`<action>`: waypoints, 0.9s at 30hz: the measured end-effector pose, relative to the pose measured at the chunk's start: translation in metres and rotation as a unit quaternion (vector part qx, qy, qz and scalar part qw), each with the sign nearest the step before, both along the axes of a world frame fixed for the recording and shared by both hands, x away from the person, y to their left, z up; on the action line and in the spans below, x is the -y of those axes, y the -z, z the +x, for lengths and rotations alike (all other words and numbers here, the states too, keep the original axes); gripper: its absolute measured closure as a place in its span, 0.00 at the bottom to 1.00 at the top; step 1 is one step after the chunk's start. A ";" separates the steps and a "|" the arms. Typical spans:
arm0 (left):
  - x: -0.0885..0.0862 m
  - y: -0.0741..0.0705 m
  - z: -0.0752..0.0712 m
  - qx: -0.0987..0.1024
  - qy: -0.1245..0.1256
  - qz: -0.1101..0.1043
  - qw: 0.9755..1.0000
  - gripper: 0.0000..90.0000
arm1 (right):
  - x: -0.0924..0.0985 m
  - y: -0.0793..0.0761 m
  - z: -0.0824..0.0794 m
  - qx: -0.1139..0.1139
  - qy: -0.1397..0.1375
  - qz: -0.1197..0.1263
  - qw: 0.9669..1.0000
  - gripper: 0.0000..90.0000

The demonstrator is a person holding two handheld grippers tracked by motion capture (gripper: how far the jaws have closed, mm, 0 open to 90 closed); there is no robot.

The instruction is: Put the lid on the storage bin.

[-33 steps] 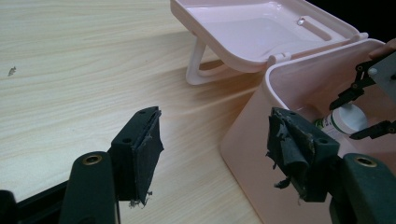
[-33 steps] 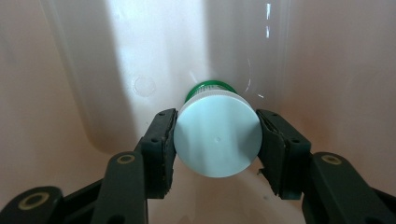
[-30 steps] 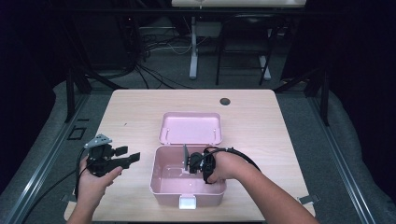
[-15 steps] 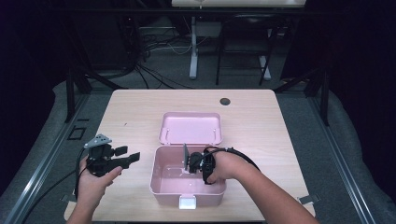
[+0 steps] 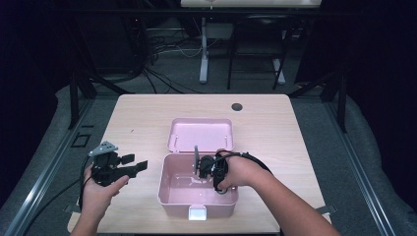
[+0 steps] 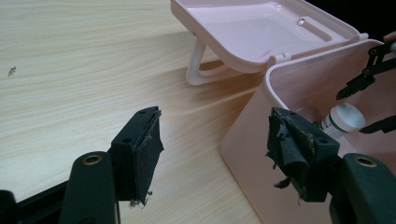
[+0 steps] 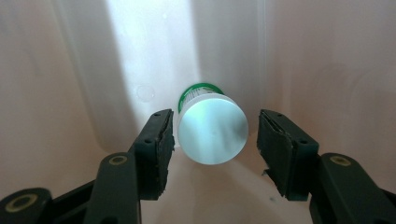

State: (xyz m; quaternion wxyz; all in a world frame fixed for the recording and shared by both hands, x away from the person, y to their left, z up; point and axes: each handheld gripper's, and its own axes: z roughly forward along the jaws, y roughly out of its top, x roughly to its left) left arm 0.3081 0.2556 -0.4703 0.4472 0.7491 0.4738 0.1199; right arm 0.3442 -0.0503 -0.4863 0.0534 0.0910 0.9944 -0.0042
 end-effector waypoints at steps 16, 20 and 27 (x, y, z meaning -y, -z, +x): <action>0.002 -0.001 0.000 0.003 0.000 0.007 1.000 0.38 | 0.002 -0.038 -0.009 0.025 0.007 0.035 0.999 0.52; 0.003 -0.001 -0.001 0.004 0.001 0.008 1.000 0.38 | 0.004 -0.043 -0.011 0.031 0.012 0.037 0.999 0.53; 0.007 -0.002 -0.002 0.009 0.004 0.009 1.000 0.38 | 0.012 -0.053 -0.014 0.048 0.033 0.056 0.997 0.51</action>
